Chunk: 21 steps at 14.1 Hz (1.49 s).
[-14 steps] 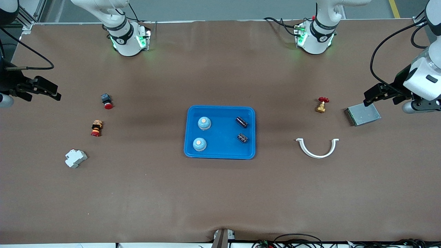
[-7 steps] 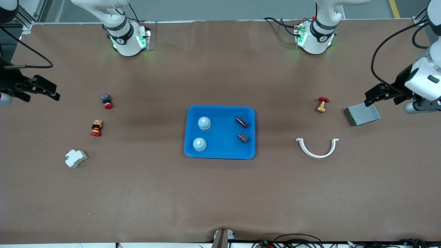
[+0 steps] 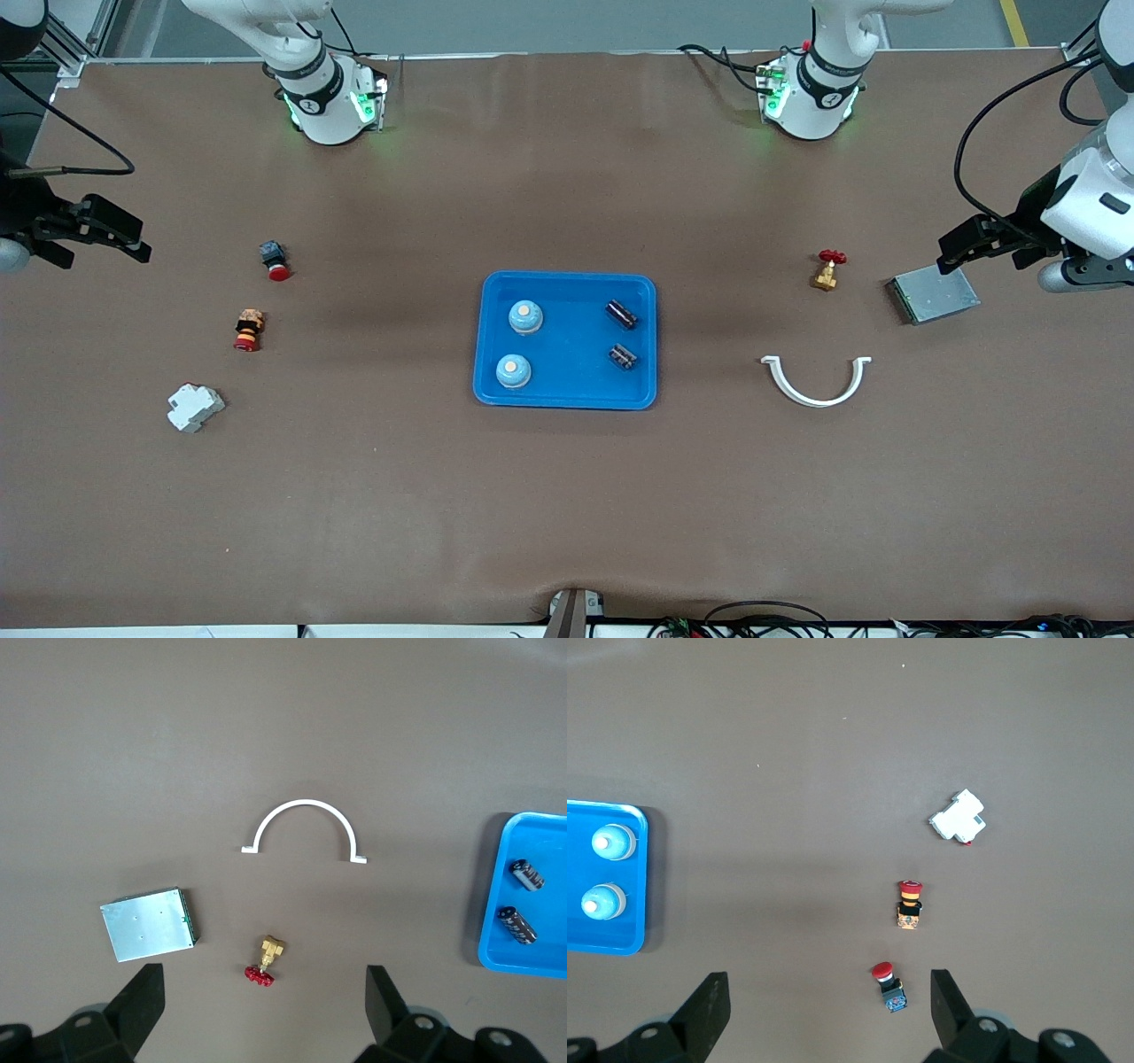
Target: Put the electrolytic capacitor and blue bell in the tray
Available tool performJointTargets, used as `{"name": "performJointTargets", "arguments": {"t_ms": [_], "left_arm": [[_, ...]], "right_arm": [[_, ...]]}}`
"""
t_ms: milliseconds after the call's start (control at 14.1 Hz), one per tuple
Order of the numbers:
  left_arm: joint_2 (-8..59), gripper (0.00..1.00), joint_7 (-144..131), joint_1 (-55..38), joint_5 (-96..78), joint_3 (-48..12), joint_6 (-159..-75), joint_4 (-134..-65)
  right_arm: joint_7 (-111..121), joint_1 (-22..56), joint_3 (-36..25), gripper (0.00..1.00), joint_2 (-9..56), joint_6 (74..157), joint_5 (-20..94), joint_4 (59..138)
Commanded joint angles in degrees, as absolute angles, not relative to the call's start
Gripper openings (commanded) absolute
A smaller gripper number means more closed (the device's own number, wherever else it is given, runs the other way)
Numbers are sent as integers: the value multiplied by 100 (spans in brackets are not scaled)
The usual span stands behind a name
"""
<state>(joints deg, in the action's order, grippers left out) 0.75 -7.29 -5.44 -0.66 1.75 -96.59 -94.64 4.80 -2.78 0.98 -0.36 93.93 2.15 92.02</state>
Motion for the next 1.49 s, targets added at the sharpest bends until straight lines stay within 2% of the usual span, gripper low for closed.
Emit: {"name": "performJointTargets", "arguments": {"t_ms": [0, 1208, 1421], "left_arm": [[132, 100, -615, -466, 35, 88, -9545, -9316], [141, 100, -615, -475, 35, 88, -9554, -9316], [132, 100, -633, -545, 35, 88, -9554, -9151]], "right_arm": [[545, -334, 141, 100, -158, 9413, 158, 9272], [545, -343, 123, 100, -149, 9440, 185, 9290], [554, -369, 114, 100, -149, 9422, 176, 9308]]}}
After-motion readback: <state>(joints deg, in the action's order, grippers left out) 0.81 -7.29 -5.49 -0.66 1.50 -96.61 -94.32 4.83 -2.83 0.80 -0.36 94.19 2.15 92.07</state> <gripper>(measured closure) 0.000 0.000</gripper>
